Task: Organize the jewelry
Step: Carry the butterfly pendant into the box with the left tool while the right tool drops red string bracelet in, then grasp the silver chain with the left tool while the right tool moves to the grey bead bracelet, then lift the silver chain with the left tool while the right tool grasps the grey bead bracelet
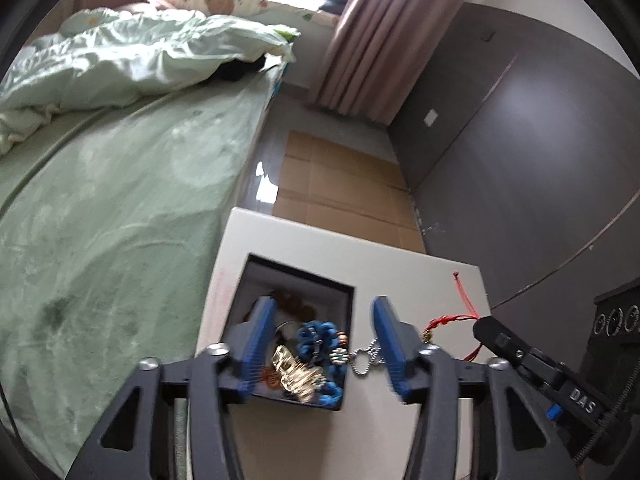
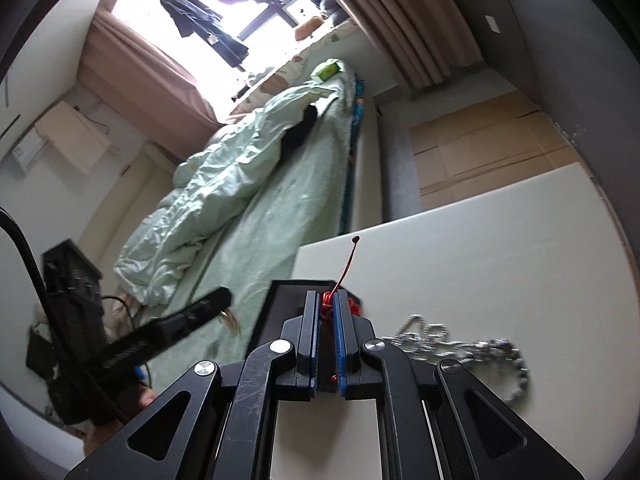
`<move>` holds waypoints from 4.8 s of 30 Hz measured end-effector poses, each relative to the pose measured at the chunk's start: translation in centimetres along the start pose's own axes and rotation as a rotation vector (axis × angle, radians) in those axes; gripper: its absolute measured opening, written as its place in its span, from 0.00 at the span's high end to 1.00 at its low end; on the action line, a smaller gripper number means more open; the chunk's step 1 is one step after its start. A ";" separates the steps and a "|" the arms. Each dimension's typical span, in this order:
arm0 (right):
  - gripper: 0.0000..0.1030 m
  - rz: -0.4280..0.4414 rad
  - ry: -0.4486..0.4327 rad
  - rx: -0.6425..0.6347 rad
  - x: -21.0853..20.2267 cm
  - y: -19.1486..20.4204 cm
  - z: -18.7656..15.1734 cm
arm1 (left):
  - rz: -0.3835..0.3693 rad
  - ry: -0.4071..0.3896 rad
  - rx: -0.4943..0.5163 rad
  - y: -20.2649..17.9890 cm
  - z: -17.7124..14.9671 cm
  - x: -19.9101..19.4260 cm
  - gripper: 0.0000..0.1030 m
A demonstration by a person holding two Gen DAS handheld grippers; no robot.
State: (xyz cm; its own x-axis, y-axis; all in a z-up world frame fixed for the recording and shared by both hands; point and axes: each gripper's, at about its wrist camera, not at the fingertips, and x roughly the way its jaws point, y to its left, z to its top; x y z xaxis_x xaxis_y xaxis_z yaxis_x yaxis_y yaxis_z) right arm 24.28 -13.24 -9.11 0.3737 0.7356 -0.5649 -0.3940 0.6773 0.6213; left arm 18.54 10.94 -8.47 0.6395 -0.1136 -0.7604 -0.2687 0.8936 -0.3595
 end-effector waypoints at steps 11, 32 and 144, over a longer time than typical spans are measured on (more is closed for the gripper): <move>0.92 0.116 0.006 0.015 3.7 3.2 -1.0 | -0.024 -0.035 -0.127 4.0 1.1 -1.3 0.38; 0.44 -0.011 0.052 0.030 2.2 0.8 -1.4 | -0.043 -0.021 -0.119 3.9 1.2 -1.0 0.38; 0.70 -0.682 0.370 -0.192 2.8 -8.5 -4.1 | -0.218 -0.026 0.242 -7.8 -1.6 2.3 0.84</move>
State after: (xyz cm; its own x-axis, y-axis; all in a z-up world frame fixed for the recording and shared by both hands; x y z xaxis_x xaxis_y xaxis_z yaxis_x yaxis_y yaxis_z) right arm 25.24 -16.90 -18.24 0.2950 0.0916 -0.9511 -0.3295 0.9441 -0.0113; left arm 21.02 3.00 -8.29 0.6825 -0.3054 -0.6640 0.0537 0.9270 -0.3712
